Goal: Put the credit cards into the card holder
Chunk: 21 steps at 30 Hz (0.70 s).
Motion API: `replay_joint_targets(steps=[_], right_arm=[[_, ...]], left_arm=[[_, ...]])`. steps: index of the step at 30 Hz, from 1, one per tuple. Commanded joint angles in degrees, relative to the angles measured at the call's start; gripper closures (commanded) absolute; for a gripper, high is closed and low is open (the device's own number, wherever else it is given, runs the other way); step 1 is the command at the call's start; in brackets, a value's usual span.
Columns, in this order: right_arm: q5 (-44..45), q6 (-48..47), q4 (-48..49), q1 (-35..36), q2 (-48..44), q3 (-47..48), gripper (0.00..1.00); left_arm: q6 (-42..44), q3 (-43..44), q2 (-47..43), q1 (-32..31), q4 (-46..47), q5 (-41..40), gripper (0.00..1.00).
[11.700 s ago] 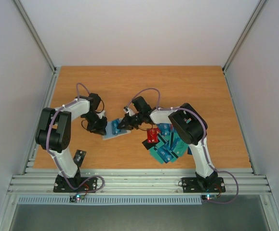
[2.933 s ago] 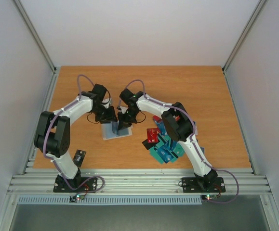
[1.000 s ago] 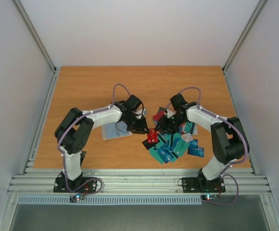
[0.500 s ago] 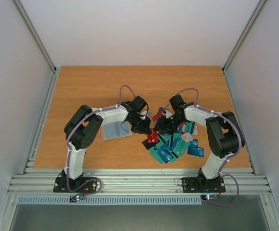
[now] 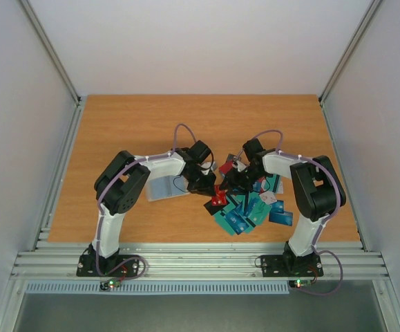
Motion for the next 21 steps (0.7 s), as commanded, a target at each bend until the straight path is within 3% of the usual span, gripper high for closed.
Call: replay_joint_targets(steps=[1, 14, 21], right_arm=[[0.2, -0.7, 1.4, -0.4, 1.6, -0.6, 0.57], [-4.7, -1.3, 3.5, -0.4, 3.1, -1.6, 0.59], [-11.5, -0.6, 6.5, -0.4, 2.5, -1.4, 0.63]], left_arm=[[1.7, -1.8, 2.0, -0.5, 0.1, -0.9, 0.99], [3.2, -2.6, 3.7, -0.5, 0.1, -1.0, 0.99], [3.1, -3.0, 3.0, -0.5, 0.9, 0.0, 1.00]])
